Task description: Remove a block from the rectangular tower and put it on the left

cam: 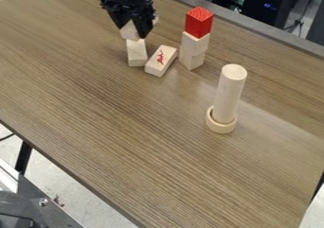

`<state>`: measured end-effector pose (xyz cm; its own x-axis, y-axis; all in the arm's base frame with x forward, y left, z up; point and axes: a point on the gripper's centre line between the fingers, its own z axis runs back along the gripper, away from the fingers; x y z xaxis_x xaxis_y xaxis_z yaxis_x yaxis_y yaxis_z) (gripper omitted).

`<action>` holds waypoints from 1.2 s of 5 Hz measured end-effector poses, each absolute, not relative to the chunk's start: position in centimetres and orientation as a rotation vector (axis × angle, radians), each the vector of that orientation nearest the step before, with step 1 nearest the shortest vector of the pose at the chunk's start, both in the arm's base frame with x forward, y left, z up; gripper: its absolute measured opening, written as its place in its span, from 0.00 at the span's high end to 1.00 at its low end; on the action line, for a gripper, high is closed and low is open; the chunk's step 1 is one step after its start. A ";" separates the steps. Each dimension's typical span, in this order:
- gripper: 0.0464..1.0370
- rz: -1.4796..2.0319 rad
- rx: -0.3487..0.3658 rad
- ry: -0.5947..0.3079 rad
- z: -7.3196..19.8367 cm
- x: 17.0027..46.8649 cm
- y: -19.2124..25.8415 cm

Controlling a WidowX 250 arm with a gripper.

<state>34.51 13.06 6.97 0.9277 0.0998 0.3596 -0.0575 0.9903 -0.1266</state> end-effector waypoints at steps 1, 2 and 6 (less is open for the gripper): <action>0.48 0.082 -0.018 -0.340 6.6 34.1 14.6; 0.48 0.070 0.098 -0.274 5.2 33.5 16.6; 0.48 0.137 0.164 -0.251 3.9 33.5 23.0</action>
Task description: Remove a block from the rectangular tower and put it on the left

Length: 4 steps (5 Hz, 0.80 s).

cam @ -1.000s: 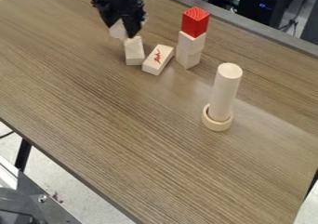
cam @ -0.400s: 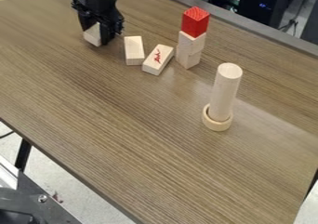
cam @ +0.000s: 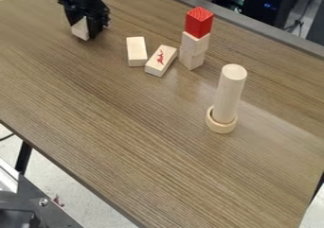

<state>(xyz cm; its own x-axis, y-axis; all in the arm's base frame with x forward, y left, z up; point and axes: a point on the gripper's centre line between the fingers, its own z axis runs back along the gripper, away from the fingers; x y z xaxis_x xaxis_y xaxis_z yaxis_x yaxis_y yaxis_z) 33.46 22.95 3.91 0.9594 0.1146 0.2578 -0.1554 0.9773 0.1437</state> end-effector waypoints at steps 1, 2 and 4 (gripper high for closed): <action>0.42 0.138 0.137 -0.259 4.0 33.1 24.0; 0.12 0.103 0.102 -0.260 3.2 32.9 24.1; 0.04 0.080 0.097 -0.246 2.9 32.7 23.5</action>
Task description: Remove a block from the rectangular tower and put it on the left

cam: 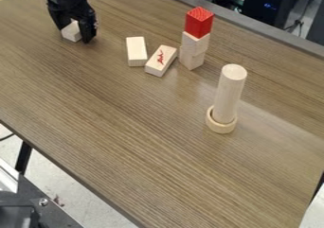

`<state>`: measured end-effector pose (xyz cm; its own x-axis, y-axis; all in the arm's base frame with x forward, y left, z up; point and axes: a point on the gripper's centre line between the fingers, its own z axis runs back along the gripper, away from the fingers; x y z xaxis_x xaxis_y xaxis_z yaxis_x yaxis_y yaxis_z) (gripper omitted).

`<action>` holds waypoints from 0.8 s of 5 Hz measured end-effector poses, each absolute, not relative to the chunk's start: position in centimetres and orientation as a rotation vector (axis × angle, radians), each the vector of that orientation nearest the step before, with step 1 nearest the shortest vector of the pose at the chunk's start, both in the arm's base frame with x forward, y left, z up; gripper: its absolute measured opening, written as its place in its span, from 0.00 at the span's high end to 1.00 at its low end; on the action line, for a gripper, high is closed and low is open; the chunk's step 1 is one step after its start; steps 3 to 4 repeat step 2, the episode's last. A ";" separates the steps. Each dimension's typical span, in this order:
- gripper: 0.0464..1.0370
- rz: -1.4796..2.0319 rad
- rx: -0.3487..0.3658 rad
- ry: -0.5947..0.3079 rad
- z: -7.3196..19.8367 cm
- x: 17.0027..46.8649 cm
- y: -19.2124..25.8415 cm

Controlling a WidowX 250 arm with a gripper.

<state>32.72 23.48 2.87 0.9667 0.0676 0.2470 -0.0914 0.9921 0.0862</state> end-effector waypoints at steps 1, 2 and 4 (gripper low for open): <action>0.04 0.066 0.093 -0.279 4.1 33.0 23.0; 0.04 0.053 0.150 -0.335 7.4 32.9 22.8; 0.04 0.053 0.150 -0.335 7.4 32.9 22.8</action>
